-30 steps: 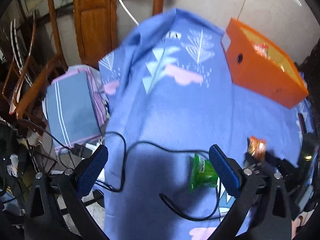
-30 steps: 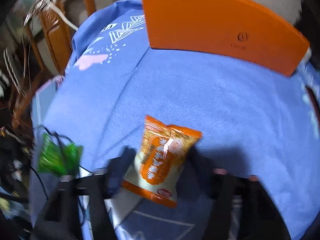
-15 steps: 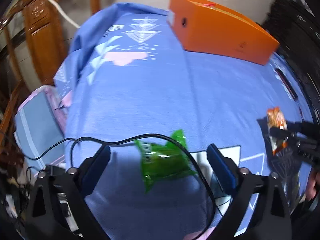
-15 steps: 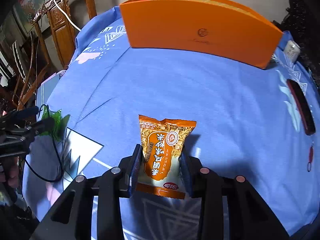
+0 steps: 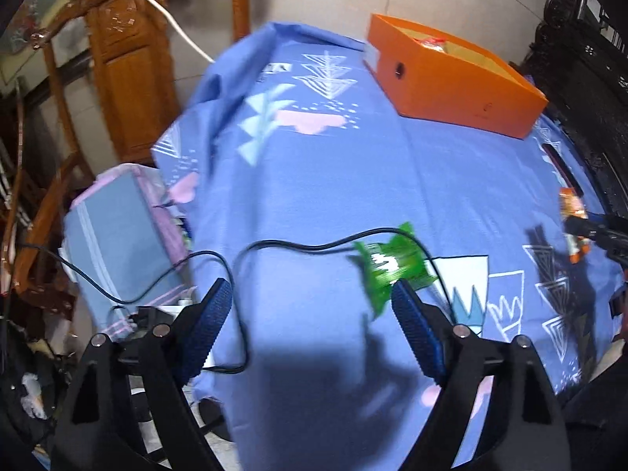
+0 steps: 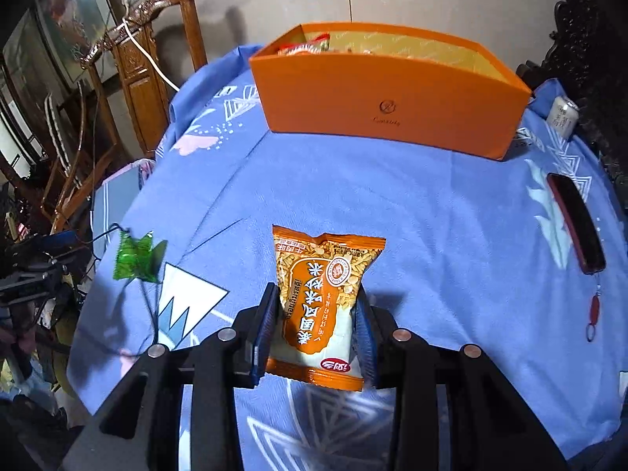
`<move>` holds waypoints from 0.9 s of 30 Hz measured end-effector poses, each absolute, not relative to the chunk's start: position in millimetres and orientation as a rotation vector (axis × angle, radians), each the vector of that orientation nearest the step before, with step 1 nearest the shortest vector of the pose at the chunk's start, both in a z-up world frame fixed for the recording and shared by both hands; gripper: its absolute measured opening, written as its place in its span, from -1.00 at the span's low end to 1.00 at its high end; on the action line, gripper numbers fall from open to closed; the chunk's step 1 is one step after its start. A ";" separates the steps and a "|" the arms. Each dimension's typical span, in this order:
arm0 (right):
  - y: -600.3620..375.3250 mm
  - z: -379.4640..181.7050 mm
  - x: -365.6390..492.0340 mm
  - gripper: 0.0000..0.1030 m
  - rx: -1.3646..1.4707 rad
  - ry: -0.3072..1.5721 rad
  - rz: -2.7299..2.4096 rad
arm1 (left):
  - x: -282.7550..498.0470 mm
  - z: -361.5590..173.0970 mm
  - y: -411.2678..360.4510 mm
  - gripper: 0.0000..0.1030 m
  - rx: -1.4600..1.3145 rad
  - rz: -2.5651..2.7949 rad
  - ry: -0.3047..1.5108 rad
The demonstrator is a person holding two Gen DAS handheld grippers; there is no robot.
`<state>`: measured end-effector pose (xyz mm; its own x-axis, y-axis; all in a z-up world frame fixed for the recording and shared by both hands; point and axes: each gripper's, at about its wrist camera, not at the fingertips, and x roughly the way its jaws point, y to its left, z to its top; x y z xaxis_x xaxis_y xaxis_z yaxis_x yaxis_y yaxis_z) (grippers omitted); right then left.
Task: Organize snacks
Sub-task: 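Lift the green bag and orange pastry over the orange box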
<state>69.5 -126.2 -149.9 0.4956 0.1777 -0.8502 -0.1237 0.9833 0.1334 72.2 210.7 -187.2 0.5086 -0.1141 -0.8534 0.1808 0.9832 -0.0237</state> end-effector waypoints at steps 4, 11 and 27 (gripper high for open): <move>-154.8 -132.7 43.1 -0.27 0.075 1.035 0.144 | 76.0 -171.7 208.8 0.59 0.066 -0.150 0.987; -226.1 -107.4 30.9 -0.27 0.104 0.988 -0.005 | 90.7 -189.4 163.1 0.59 0.111 -0.228 1.030; -308.5 -46.0 184.0 -0.27 -0.014 0.850 -0.182 | 97.0 -207.7 135.3 0.59 0.098 -0.241 1.100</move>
